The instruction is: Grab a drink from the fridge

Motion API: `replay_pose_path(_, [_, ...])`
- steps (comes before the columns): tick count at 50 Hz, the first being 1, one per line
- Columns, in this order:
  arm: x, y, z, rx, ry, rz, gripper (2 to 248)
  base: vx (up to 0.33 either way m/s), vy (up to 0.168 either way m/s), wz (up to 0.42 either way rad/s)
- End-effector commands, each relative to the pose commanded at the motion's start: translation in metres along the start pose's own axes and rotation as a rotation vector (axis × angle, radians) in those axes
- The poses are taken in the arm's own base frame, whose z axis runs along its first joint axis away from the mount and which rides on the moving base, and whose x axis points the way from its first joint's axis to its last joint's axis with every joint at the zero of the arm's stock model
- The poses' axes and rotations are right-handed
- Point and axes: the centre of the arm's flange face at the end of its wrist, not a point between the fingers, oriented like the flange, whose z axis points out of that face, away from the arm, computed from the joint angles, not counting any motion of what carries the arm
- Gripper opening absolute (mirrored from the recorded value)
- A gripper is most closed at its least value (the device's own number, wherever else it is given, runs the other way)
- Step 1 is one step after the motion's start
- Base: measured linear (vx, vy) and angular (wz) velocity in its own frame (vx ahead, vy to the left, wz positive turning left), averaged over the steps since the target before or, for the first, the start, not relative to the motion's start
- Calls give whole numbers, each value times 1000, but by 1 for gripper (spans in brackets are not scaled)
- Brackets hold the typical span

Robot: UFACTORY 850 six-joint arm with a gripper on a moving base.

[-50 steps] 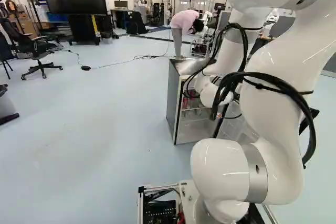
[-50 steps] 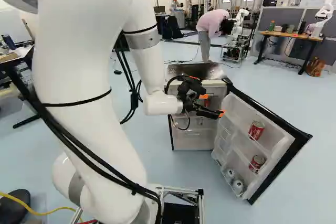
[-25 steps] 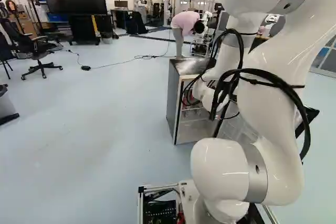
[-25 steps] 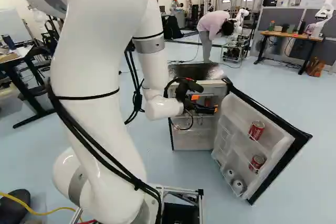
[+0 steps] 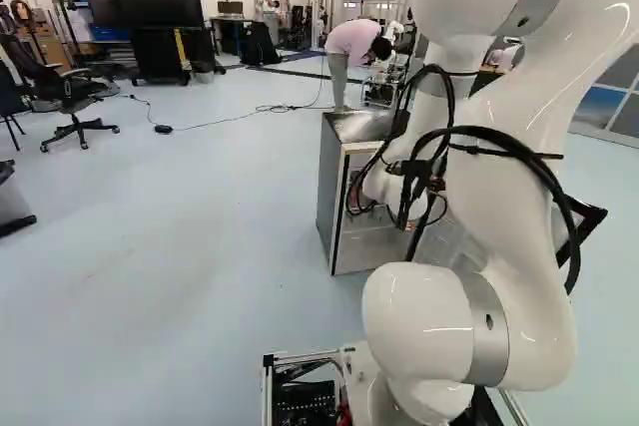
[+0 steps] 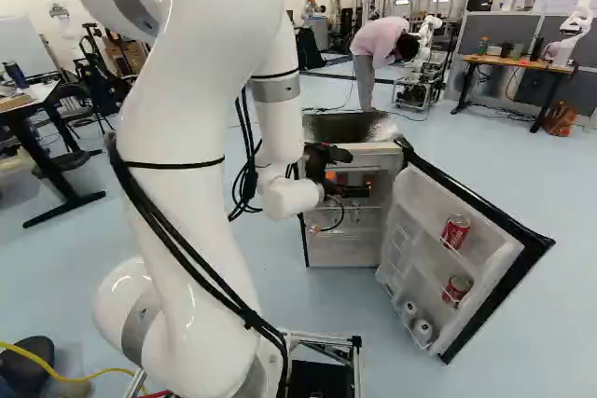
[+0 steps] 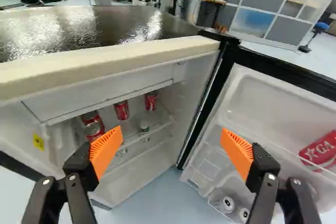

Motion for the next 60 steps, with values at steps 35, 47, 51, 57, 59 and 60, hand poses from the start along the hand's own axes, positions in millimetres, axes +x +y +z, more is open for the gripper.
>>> replay_pose_path(35, [-29, -14, 30, 284, -29, -132, 247, 0, 0, 0])
replay_pose_path(47, [-41, -8, 40, 294, -51, -134, 247, 0, 0, 0])
replay_pose_path(51, [-45, -6, 42, 289, -59, -131, 247, 0, 0, 0])
replay_pose_path(57, [-51, -3, 44, 284, -70, -127, 247, 0, 0, 0])
replay_pose_path(59, [-53, -2, 45, 282, -73, -125, 247, 0, 0, 0])
replay_pose_path(60, [-54, -2, 45, 281, -74, -125, 247, 0, 0, 0])
